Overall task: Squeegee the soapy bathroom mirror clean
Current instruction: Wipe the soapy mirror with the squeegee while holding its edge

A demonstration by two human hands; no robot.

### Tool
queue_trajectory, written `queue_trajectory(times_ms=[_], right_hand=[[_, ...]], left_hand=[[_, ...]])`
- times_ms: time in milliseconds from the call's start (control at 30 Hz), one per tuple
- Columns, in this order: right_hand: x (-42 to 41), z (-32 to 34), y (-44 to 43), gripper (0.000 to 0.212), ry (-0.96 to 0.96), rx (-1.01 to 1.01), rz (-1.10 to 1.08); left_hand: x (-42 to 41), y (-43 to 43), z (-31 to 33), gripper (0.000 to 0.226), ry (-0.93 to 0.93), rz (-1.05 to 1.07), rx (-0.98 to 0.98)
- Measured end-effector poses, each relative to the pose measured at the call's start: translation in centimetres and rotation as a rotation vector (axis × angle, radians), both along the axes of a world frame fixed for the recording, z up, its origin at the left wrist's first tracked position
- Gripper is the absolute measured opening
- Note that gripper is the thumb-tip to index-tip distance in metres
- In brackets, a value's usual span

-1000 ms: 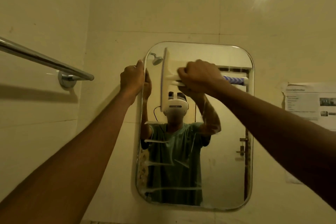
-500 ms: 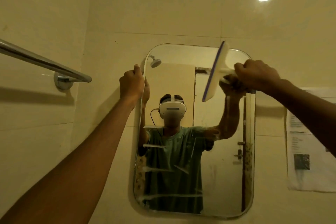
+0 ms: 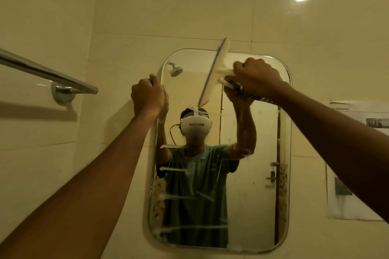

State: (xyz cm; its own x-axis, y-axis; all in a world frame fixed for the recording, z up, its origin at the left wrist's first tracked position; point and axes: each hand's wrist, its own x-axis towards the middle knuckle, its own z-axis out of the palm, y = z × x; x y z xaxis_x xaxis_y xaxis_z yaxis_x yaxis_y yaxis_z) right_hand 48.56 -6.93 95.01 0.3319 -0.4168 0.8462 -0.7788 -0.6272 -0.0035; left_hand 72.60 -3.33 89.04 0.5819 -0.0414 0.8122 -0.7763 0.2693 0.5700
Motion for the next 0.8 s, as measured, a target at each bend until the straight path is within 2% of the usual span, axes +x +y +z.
queue_trajectory(times_ms=[233, 333, 433, 533, 633, 700, 800], right_hand=[[-6.5, -5.9, -2.5, 0.039, -0.413, 0.225, 0.034], [-6.4, -6.8, -2.1, 0.053, -0.480, 0.274, 0.000], [-5.7, -5.6, -0.2, 0.060, -0.556, 0.322, 0.160], [-4.9, -3.2, 1.7, 0.046, -0.697, 0.438, 0.356], [-3.5, -1.7, 2.5, 0.030, -0.653, 0.408, 0.371], [-2.6, -1.5, 2.3, 0.029, -0.601, 0.284, 0.335], [-2.2, -2.3, 1.9, 0.029, -0.465, 0.061, 0.143]], left_hand=[[-0.1, -0.2, -0.3, 0.051, -0.017, -0.003, -0.020], [-0.3, 0.1, -0.3, 0.050, -0.038, 0.013, 0.015], [0.0, 0.0, -0.1, 0.052, -0.052, 0.015, 0.023], [0.0, 0.0, -0.2, 0.052, -0.057, 0.007, 0.029], [0.0, 0.3, -0.3, 0.050, -0.065, -0.004, 0.046], [0.3, 0.2, -0.3, 0.050, -0.072, -0.025, 0.049], [0.8, 0.1, -0.4, 0.049, -0.105, -0.039, 0.058]])
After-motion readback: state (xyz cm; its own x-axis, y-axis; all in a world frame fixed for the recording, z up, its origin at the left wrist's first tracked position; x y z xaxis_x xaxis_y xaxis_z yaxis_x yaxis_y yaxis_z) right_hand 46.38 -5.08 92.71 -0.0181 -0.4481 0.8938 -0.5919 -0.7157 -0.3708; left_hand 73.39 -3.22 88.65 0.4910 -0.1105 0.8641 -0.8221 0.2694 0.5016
